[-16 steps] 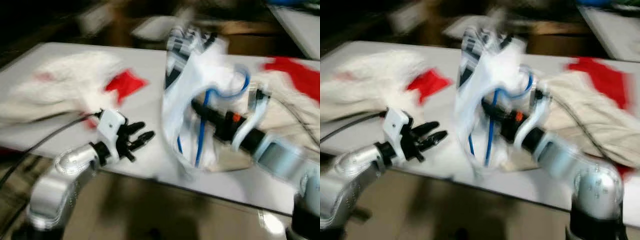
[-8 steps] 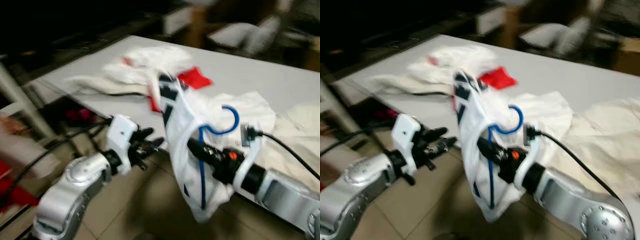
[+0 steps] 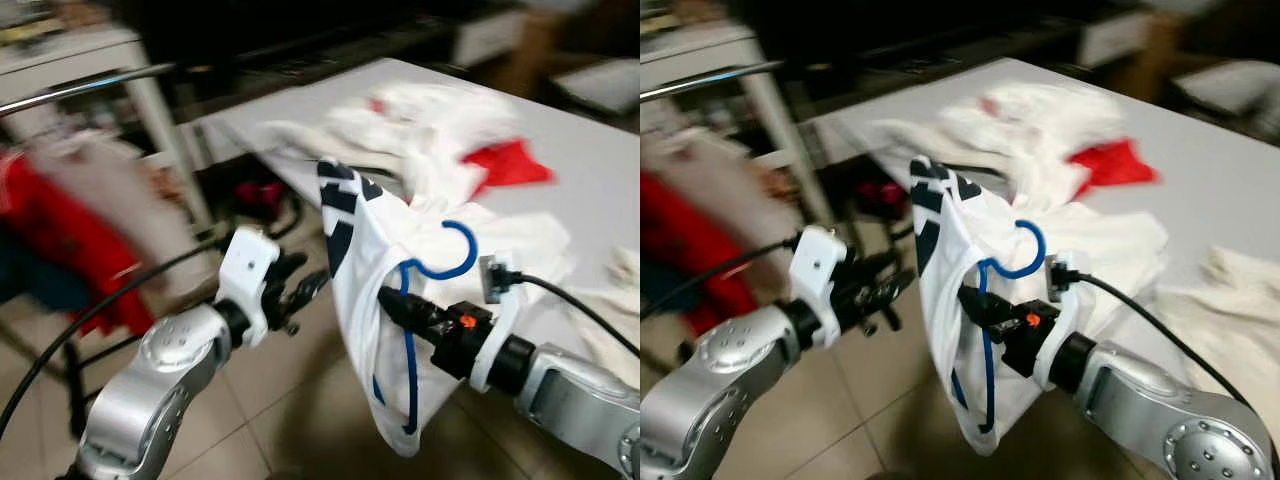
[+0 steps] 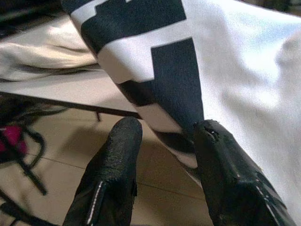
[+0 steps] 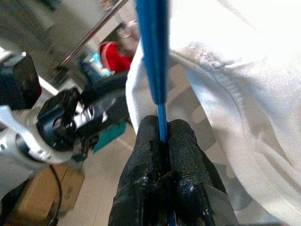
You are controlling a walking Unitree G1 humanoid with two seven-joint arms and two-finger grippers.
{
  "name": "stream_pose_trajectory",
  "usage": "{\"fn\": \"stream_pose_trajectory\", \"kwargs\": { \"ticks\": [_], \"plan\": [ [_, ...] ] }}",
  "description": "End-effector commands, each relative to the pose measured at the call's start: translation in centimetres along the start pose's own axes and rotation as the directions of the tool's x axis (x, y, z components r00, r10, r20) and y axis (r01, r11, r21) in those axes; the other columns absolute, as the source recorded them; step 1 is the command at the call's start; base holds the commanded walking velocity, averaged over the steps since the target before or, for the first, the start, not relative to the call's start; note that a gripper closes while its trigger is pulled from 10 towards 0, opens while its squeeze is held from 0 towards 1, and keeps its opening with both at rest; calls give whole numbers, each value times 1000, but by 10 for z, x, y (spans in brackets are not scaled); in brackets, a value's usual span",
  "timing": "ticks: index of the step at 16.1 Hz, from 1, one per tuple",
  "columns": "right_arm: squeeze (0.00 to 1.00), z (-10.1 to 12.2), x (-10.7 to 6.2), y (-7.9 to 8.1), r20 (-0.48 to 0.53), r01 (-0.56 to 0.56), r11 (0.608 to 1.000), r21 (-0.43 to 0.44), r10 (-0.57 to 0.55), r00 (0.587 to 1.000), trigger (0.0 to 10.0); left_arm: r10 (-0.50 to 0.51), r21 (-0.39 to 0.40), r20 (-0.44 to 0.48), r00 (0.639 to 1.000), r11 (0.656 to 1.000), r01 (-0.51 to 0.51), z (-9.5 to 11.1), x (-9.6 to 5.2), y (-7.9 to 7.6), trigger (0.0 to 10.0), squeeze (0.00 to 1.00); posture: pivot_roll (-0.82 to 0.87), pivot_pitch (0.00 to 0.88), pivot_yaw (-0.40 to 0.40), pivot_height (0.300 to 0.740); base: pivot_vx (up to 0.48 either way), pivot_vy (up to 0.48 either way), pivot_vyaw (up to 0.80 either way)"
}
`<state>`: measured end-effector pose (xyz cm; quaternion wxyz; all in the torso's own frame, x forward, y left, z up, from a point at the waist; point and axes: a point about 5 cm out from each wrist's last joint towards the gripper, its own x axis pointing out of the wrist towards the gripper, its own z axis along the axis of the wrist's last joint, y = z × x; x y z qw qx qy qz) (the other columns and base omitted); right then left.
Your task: Hang hanger
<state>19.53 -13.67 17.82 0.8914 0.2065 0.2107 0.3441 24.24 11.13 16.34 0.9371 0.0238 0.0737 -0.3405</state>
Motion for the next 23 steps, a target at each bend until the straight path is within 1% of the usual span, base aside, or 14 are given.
{"fn": "stream_pose_trajectory", "kwargs": {
  "ticks": [1, 3, 6, 8, 10, 12, 14, 16, 18, 19, 20, 21, 22, 23],
  "plan": [
    [0, 6, 1, 8, 24, -46, 998, -39, 47, 999, 10000, 37, 11, -28, 999, 999, -36, -5, 0, 5, 10000, 0, 20, 5, 82, 740, 0, 0, 800],
    [0, 2, 2, 4, -1, -48, 998, -41, 48, 999, 10000, 59, 21, -23, 998, 998, -58, -6, -1, 5, 10000, 0, 39, 0, 67, 740, 0, 0, 800],
    [0, -4, 7, -7, -36, -24, 999, -42, 23, 999, 10000, 97, 37, -26, 995, 995, -96, -6, -6, 10, 10000, 0, 59, 1, 53, 740, 0, 0, 800],
    [0, -4, 8, -9, -42, -18, 999, -49, 16, 999, 10000, 99, 38, -28, 995, 995, -97, -6, -7, 12, 10000, 0, 58, 5, 55, 740, 0, 0, 800],
    [0, -6, 7, -15, -41, 18, 998, -61, -21, 999, 10000, 96, 36, -23, 995, 995, -95, -5, -5, 11, 10000, 0, 51, 10, 59, 740, 0, 0, 800],
    [0, -5, 9, -22, -30, 54, 996, -77, -57, 998, 10000, 92, 34, -22, 996, 995, -91, -6, -4, 9, 10000, 0, 45, 10, 64, 740, 0, 0, 800],
    [0, -4, 20, -36, -24, 140, 977, -163, -146, 989, 10000, 88, 44, -29, 996, 995, -87, -8, 0, 10, 10000, 0, 39, 6, 68, 740, 0, 0, 800],
    [0, -1, 27, -43, 5, 178, 966, -185, -180, 984, 10000, 91, 57, -34, 995, 994, -89, -9, 5, 11, 10000, 0, 44, 3, 61, 740, 0, 0, 800],
    [0, 8, 37, -48, 64, 213, 953, -215, -204, 977, 10000, 102, 47, -38, 994, 994, -100, -15, 13, 14, 10000, 0, 47, 0, 56, 740, 0, 0, 0],
    [0, 8, 37, -48, 64, 213, 953, -215, -204, 977, 10000, 102, 47, -38, 994, 994, -100, -15, 13, 14, 10000, 0, 47, 0, 56, 740, 0, 0, 0],
    [0, 16, 46, -55, 98, 264, 927, -268, -246, 964, 10000, 35, -25, 12, 999, 999, -35, -15, 27, 13, 10000, 1000, 52, 0, 55, 740, 0, 0, 0],
    [0, 20, 50, -60, 134, 307, 908, -285, -279, 951, 10000, -4, -54, 34, 999, 999, 5, -12, 35, 10, 10000, 1000, 52, 2, 54, 740, 0, 0, 0],
    [0, 21, 51, -62, 143, 326, 902, -283, -296, 944, 10000, -17, -47, 37, 999, 999, 19, -11, 38, 8, 10000, 1000, 50, 6, 55, 740, 0, 0, 0],
    [0, 23, 54, -65, 166, 359, 888, -288, -323, 932, 10000, -30, -31, 40, 999, 999, 32, -9, 44, 6, 10000, 1000, 43, 10, 60, 740, 0, 0, 0]
  ]
}}
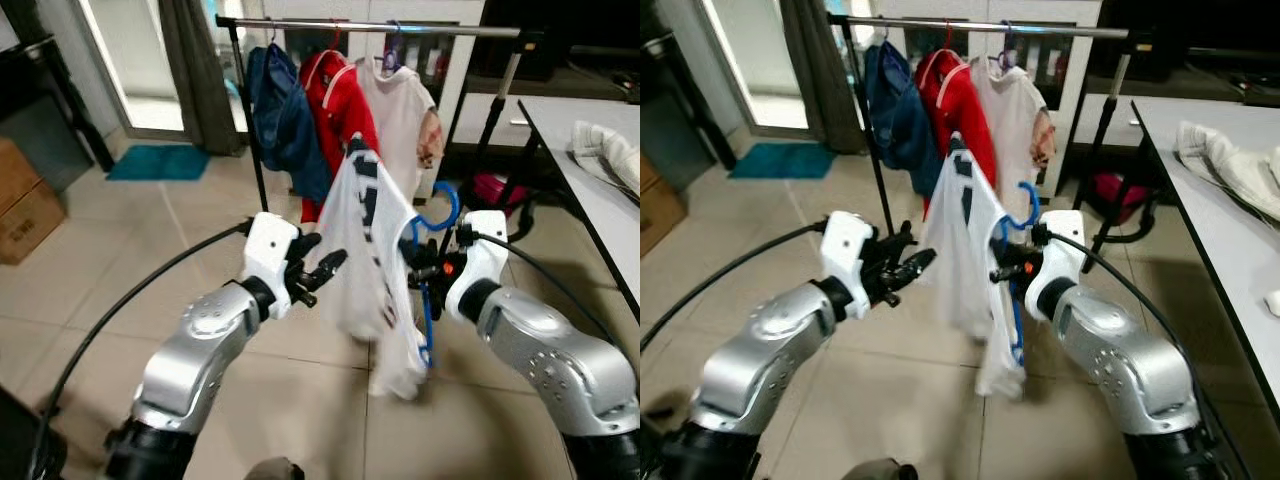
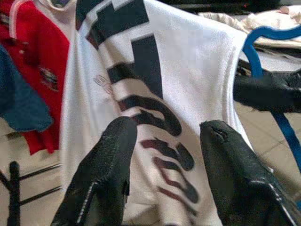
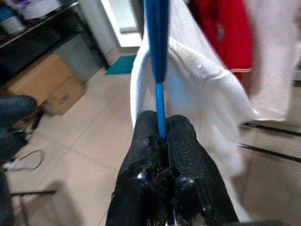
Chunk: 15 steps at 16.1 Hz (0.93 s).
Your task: Hang hanger
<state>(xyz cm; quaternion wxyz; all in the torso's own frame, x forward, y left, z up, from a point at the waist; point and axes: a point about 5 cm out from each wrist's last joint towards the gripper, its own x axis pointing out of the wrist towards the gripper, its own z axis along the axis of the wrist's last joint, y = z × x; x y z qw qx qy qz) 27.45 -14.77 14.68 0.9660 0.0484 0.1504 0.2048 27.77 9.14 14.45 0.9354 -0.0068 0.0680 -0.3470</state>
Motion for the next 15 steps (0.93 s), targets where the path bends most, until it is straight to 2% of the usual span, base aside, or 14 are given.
{"fn": "stream_pose_trajectory", "kwargs": {
  "ticks": [1, 2, 3, 4, 5, 7, 9, 10, 11, 13, 15],
  "plan": [
    [0, 7, 5, -1, 40, 39, 999, -13, -39, 998, 10000, -23, 35, 6, 1000, 999, 23, 2, 8, -2, 10000, 1000, 32, 15, 58, 740, 0, 0, 0],
    [0, 6, 6, 0, 33, 44, 999, -8, -44, 999, 10000, -13, 56, 3, 1000, 998, 13, 2, 13, -1, 10000, 1000, 31, 14, 58, 740, 0, 0, 0],
    [0, 5, 6, 1, 33, 43, 999, -11, -43, 999, 10000, -4, 66, 5, 1000, 998, 3, 1, 15, 2, 10000, 780, 28, 12, 62, 740, 0, 0, 0],
    [0, 5, 6, 3, 40, 41, 999, -7, -40, 998, 10000, -14, 62, 11, 1000, 998, 14, 1, 15, 3, 10000, 314, 22, 11, 68, 740, 0, 0, 0],
    [0, 6, 4, 4, 54, 32, 999, 1, -32, 998, 10000, -75, 30, 35, 997, 997, 74, 1, 17, -2, 10000, 0, 17, 12, 72, 740, 0, 0, 0],
    [0, 6, 4, 5, 66, 34, 999, 21, -35, 997, 10000, -143, -3, 65, 988, 990, 143, 3, 20, -8, 10000, 0, 19, 12, 64, 740, 0, 0, 0],
    [0, 8, 6, 8, 74, 28, 999, 31, -30, 997, 10000, -162, 0, 69, 984, 987, 163, 1, 20, -7, 10000, 0, 19, 10, 64, 740, 0, 0, 0],
    [0, 11, 7, 10, 89, 28, 998, 48, -32, 996, 10000, -184, 64, 13, 983, 981, 182, -8, 17, -5, 10000, 0, 21, 10, 67, 740, 0, 0, 0],
    [0, 16, 8, 11, 107, 23, 997, 78, -32, 994, 10000, -183, 161, -69, 981, 968, 192, -21, 15, -1, 10000, 0, 18, 7, 71, 740, 0, 0, 0],
    [0, 20, 9, 12, 120, 13, 996, 88, -24, 993, 10000, -179, 155, -50, 983, 970, 185, -23, 17, 1, 10000, 0, 19, 7, 71, 740, 0, 0, 0],
    [0, 23, 10, 15, 133, -4, 996, 94, -9, 991, 10000, -217, 101, 18, 976, 972, 214, -19, 24, -3, 10000, 0, 18, 0, 74, 740, 0, 0, 0]
  ]
}}
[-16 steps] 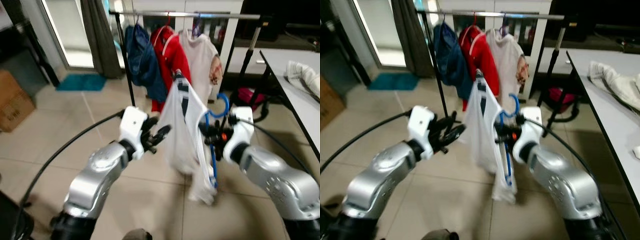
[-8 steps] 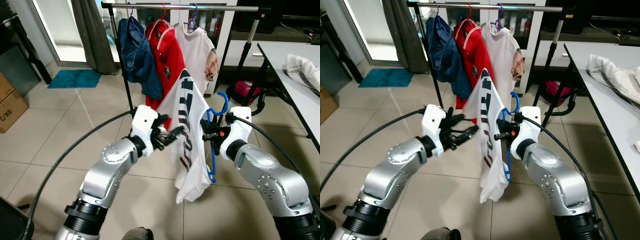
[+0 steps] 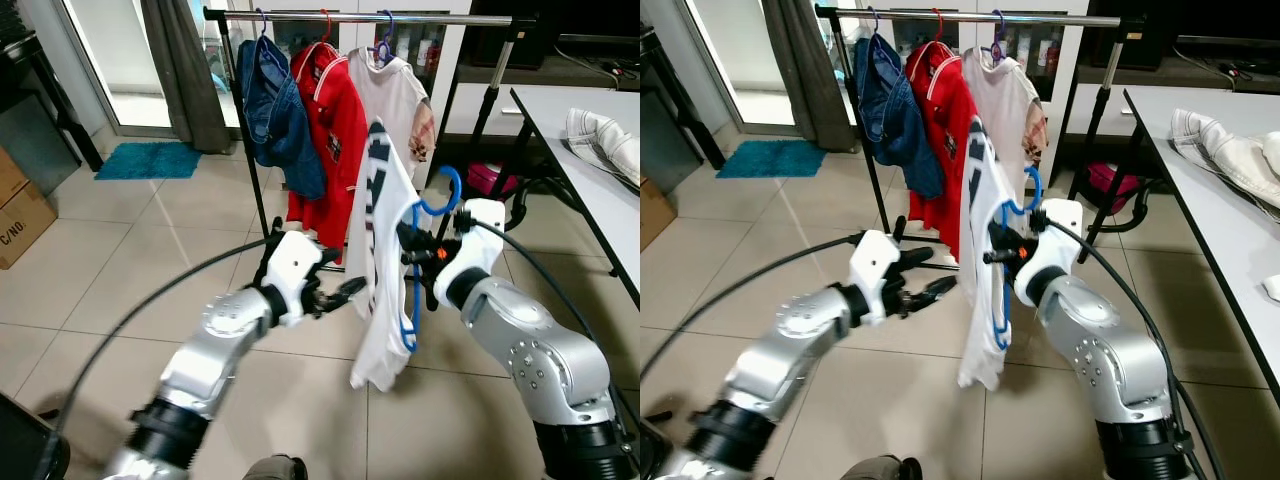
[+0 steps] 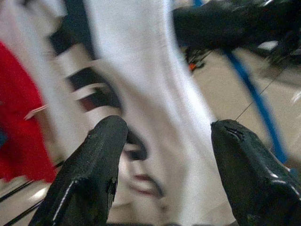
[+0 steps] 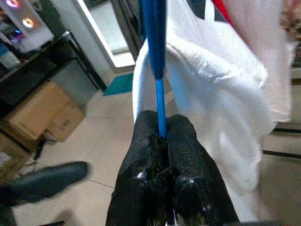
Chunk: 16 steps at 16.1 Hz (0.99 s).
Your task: Hang hanger
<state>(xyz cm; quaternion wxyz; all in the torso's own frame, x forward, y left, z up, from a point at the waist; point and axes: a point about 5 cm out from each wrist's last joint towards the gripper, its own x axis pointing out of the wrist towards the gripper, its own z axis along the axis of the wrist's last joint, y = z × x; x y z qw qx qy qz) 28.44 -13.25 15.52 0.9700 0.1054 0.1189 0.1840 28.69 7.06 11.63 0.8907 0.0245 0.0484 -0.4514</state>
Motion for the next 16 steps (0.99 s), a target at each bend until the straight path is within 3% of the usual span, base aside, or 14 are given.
{"fn": "stream_pose_trajectory", "kwargs": {
  "ticks": [1, 3, 4, 5, 6, 7, 16],
  "plan": [
    [0, 13, -1, 8, 49, -30, 1000, -6, 31, 998, 10000, -34, 4, 48, 998, 999, 33, 7, 6, 2, 10000, 0, 14, 0, 80, 740, 0, 0, 0],
    [0, 13, -1, 10, 50, -33, 999, -7, 33, 998, 10000, -60, -2, 71, 996, 998, 61, 8, 12, 1, 10000, 0, 5, 0, 90, 740, 0, 0, 0],
    [0, 13, -1, 11, 49, -34, 999, -8, 34, 998, 10000, -58, -15, 83, 995, 998, 59, 9, 14, 2, 8314, 0, 4, 0, 93, 740, 0, 0, 0],
    [0, 13, -1, 12, 49, -35, 999, -7, 35, 998, 10000, -50, -15, 82, 995, 999, 51, 8, 15, 5, 7294, 0, 4, 0, 95, 740, 0, 0, 0],
    [0, 13, -1, 12, 48, -37, 999, -7, 37, 998, 10000, -41, -19, 77, 996, 999, 43, 7, 16, 7, 4549, 0, 4, 0, 97, 740, 0, 0, 0],
    [0, 13, -1, 14, 51, -42, 999, -4, 42, 998, 10000, -12, -12, 62, 998, 1000, 13, 5, 17, 13, 0, 0, 5, 0, 104, 740, 0, 0, 0],
    [0, 15, -1, 17, 58, -50, 999, 10, 49, 997, 10000, -7, 16, 108, 994, 1000, 5, 7, 20, 23, 0, 0, 11, 3, 103, 740, 0, 0, 0]
  ]
}}
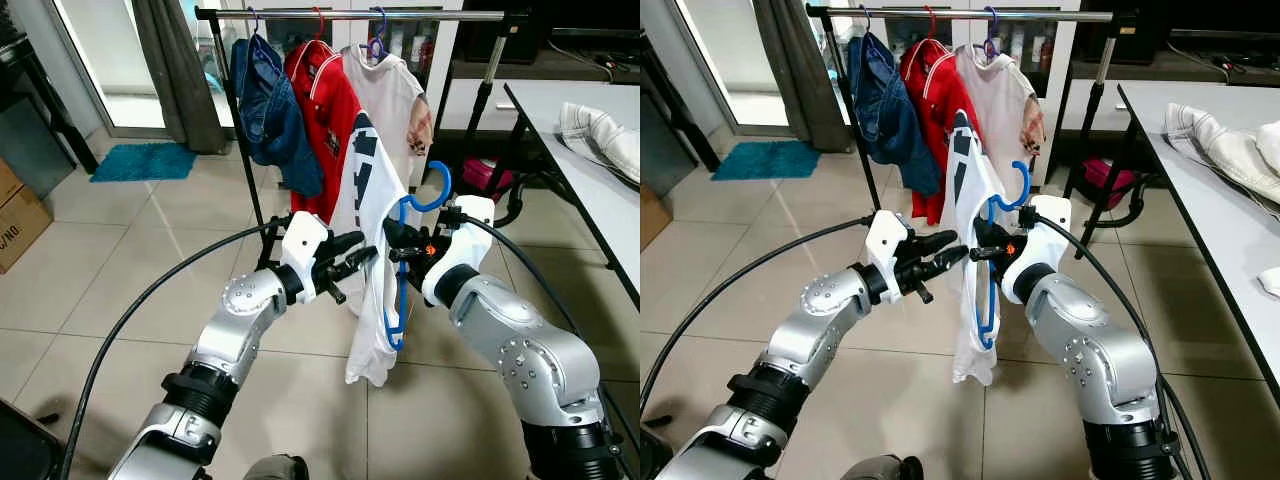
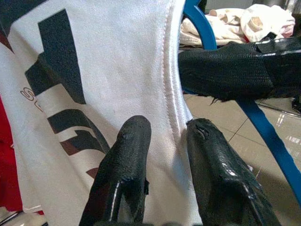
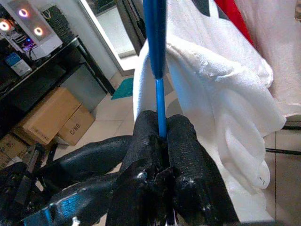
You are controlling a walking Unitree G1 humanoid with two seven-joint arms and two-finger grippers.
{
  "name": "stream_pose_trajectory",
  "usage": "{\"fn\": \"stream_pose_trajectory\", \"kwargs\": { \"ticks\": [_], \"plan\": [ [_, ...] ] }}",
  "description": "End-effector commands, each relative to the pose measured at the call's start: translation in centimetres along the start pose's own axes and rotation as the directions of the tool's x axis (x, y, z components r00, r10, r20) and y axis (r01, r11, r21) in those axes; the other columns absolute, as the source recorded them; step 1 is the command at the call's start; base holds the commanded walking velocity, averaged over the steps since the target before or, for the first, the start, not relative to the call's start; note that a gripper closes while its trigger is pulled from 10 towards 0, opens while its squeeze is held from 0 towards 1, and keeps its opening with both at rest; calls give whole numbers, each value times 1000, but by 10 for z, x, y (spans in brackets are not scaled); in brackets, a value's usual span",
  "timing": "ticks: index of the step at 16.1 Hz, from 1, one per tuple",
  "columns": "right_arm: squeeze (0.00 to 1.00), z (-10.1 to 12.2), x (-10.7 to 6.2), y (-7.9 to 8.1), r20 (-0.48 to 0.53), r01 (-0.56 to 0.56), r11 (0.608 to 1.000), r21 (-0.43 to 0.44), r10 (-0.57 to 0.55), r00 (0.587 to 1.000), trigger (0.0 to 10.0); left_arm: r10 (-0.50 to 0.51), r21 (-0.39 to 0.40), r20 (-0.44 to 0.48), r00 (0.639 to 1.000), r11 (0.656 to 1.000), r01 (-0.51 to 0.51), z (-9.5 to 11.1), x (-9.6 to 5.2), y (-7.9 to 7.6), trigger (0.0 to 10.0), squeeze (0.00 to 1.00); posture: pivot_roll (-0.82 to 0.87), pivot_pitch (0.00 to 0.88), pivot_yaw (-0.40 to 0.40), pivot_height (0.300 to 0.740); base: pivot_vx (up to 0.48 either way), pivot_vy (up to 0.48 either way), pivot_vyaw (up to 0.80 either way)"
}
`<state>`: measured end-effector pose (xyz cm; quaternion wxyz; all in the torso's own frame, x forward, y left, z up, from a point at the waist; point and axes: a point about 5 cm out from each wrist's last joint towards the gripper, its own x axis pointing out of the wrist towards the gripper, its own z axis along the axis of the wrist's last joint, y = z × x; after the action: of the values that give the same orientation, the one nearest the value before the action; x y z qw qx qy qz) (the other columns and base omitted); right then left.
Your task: Hang hanger
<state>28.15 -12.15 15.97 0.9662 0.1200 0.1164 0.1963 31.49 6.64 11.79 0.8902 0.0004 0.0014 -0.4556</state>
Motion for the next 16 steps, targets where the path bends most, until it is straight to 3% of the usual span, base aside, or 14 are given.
{"fn": "stream_pose_trajectory", "kwargs": {
  "ticks": [1, 10, 16],
  "plan": [
    [0, 13, -1, 5, 50, -20, 1000, -14, 20, 999, 10000, 1, 19, 3, 1000, 1000, -1, 2, 1, 3, 0, 0, 11, 3, 103, 740, 0, 0, 0],
    [0, 15, 1, 5, 53, -19, 1000, -12, 19, 998, 10000, -13, -5, 21, 1000, 1000, 13, 1, 3, 3, 0, 0, 9, 0, 103, 740, 0, 0, 0],
    [0, 14, 2, 3, 50, -5, 1000, -8, 5, 999, 10000, -2, -47, 99, 995, 999, 6, 9, -6, 11, 0, 0, 19, 0, 100, 740, 0, 0, 0]
  ]
}}
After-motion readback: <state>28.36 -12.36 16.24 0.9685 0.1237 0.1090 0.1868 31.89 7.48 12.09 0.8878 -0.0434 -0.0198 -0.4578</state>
